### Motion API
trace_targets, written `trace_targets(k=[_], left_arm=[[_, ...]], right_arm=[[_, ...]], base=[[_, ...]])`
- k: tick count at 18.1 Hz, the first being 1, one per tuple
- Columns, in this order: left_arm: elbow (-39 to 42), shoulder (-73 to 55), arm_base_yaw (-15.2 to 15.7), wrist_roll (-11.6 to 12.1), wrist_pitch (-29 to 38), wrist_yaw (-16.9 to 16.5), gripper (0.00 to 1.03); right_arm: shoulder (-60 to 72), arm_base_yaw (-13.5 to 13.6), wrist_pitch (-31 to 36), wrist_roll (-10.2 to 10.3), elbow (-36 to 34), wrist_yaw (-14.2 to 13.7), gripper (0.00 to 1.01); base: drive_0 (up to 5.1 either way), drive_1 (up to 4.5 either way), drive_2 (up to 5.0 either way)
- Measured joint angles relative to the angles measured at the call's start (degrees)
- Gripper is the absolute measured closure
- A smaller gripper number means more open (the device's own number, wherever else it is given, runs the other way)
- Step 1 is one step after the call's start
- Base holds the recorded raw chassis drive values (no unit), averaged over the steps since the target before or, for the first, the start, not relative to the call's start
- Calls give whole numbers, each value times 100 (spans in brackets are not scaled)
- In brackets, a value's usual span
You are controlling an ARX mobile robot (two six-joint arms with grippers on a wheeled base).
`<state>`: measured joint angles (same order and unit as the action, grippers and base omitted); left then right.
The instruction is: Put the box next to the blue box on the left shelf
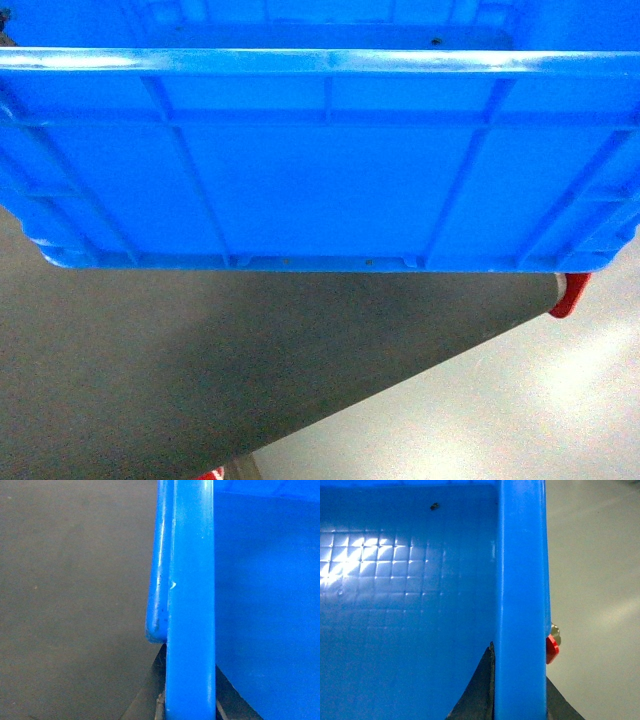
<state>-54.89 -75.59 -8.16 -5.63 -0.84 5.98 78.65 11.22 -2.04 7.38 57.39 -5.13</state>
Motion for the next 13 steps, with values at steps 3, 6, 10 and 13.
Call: trace_targets(k=[3, 6, 10, 13], left_arm=[[0, 0, 0, 0, 0, 0, 96], [0, 0, 0, 0, -2, 0, 96], [0, 0, 0, 0, -2, 0, 96], [0, 0, 0, 0, 2, 0, 96]], right_arm=[[0, 0, 0, 0, 0, 0, 93], [0, 0, 0, 0, 0, 0, 93], [0, 0, -4, 0, 0, 0, 93], [0, 2, 9, 0, 0, 0, 93]], base=[[0, 0, 0], [0, 0, 0], [0, 0, 0], [0, 0, 0]])
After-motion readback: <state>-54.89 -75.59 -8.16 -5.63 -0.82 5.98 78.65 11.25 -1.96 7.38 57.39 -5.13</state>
